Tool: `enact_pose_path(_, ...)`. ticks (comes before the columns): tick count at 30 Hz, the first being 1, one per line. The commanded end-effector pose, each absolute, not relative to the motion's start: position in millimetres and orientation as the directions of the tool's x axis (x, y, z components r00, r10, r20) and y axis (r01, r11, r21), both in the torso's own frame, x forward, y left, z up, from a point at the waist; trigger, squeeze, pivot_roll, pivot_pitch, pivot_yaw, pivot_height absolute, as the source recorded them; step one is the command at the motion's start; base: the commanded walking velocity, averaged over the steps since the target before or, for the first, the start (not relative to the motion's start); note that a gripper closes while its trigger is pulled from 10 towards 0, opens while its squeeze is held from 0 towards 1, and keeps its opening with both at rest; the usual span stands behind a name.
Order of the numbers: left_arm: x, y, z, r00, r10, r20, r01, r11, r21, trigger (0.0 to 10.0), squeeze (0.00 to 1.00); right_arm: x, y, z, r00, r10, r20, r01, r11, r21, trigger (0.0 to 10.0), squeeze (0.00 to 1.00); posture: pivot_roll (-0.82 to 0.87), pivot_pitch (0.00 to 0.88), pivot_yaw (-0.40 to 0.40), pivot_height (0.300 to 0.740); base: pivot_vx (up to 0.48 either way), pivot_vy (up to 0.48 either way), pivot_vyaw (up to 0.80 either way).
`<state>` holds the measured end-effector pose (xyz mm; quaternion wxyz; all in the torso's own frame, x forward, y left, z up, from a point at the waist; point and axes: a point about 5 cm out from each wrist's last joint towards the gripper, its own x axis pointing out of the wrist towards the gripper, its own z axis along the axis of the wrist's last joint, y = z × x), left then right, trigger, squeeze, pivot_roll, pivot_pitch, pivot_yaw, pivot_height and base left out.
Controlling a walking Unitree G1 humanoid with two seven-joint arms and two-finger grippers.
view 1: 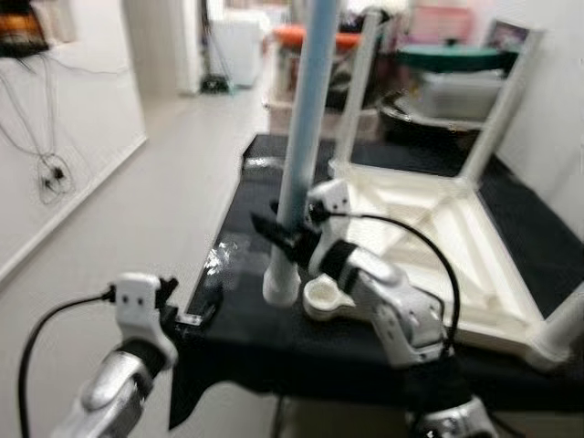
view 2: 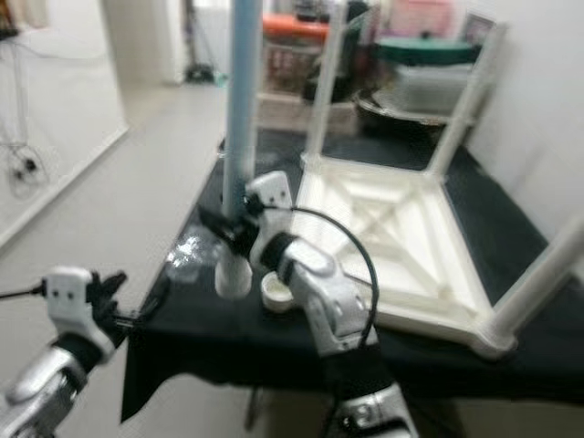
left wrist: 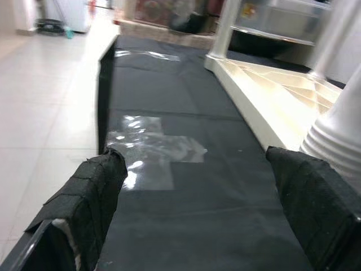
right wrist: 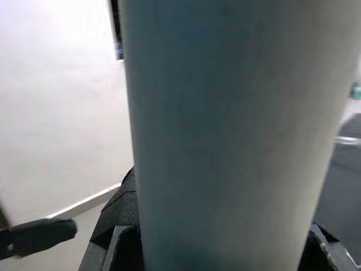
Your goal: Building children table
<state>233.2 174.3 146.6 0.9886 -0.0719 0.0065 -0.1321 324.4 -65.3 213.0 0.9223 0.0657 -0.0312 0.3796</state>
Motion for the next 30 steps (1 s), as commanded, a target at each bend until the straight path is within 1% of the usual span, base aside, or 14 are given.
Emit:
enact_pose_path(1,234.4,174.2,141.5,0.964,-0.265,-0.022,0.259,0.954,-0.147,10.0,0.00,329.9,-74.1,213.0,0.746,0.659,0.100,-0.666,0.736,0.119,10.0,0.00,0.07,0.000,-0.090,0.740,0.000,0.480,-0.80)
enact_pose_path(8,234.2,174.8,141.5,0.965,-0.262,-0.018,0.257,0.955,-0.147,10.0,0.00,331.3,-76.0,213.5,0.757,0.645,0.104,-0.653,0.748,0.119,10.0,0.00,0.07,0.000,-0.091,0.740,0.000,0.480,-0.80)
enact_pose_path(13,235.6,179.2,143.5,0.970,-0.241,0.002,0.239,0.961,-0.137,10.0,0.00,329.9,-74.4,213.9,0.753,0.648,0.111,-0.657,0.749,0.083,10.0,0.00,0.07,0.000,-0.092,0.740,0.000,0.000,0.00)
enact_pose_path(24,238.0,181.5,142.6,0.975,-0.222,-0.004,0.219,0.964,-0.150,10.0,0.00,330.2,-73.8,213.9,0.758,0.642,0.111,-0.651,0.753,0.092,10.0,0.00,0.07,0.000,-0.092,0.740,0.000,0.000,0.00)
enact_pose_path(28,238.4,181.5,143.2,0.975,-0.221,0.002,0.219,0.964,-0.148,10.0,0.00,330.6,-73.5,214.6,0.756,0.644,0.115,-0.654,0.750,0.098,10.0,0.00,0.07,0.000,-0.093,0.740,0.000,0.000,-0.80)
enact_pose_path(30,239.0,180.4,143.5,0.975,-0.222,0.007,0.220,0.965,-0.144,10.0,0.00,330.9,-73.6,215.6,0.758,0.641,0.123,-0.651,0.755,0.079,10.0,0.00,0.07,0.000,-0.094,0.740,0.336,0.000,0.00)
